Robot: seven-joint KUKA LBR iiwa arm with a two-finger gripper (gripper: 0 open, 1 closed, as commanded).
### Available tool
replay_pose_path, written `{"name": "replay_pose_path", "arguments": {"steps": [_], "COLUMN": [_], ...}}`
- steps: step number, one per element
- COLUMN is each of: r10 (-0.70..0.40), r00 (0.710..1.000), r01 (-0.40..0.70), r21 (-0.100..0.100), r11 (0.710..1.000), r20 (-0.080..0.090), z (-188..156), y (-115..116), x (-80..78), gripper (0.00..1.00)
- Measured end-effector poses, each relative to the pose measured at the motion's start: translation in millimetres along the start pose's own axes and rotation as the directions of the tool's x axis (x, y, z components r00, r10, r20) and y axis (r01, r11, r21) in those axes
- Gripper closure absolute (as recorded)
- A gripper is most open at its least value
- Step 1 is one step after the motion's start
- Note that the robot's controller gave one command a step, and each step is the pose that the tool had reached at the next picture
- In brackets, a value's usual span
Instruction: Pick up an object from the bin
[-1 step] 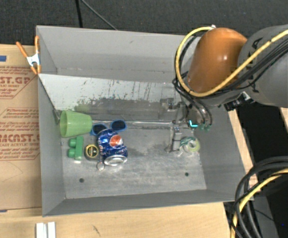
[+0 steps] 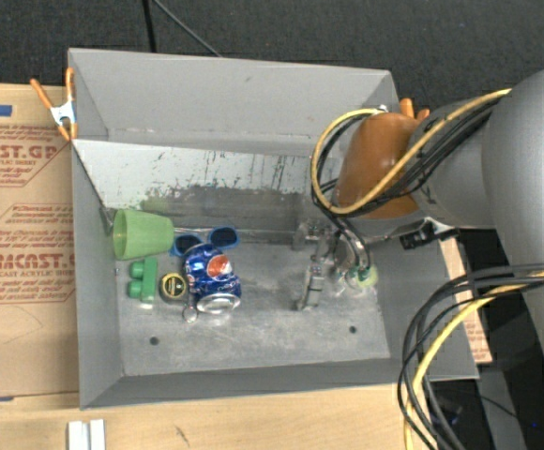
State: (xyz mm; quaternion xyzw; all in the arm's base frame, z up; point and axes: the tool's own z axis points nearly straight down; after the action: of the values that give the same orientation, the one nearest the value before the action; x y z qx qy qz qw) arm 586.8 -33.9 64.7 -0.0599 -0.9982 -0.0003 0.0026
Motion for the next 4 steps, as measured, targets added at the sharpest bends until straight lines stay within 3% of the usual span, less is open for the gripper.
{"name": "replay_pose_path", "arguments": {"steps": [1, 2, 3, 4], "r10": [0.230, 0.329, 0.489, 0.610], "r00": [0.973, 0.944, 0.872, 0.792], "r01": [-0.230, -0.329, -0.489, -0.610], "r21": [0.001, -0.002, -0.003, -0.016], "r11": [0.973, 0.944, 0.872, 0.792], "r20": [0.005, 0.008, 0.006, -0.003], "z": [-4, -5, -36, -7], "y": [-81, -111, -119, -109], "x": [16.5, -10.8, 12.0, 10.8], "gripper": [0.00, 0.00, 0.00, 0.00]}}
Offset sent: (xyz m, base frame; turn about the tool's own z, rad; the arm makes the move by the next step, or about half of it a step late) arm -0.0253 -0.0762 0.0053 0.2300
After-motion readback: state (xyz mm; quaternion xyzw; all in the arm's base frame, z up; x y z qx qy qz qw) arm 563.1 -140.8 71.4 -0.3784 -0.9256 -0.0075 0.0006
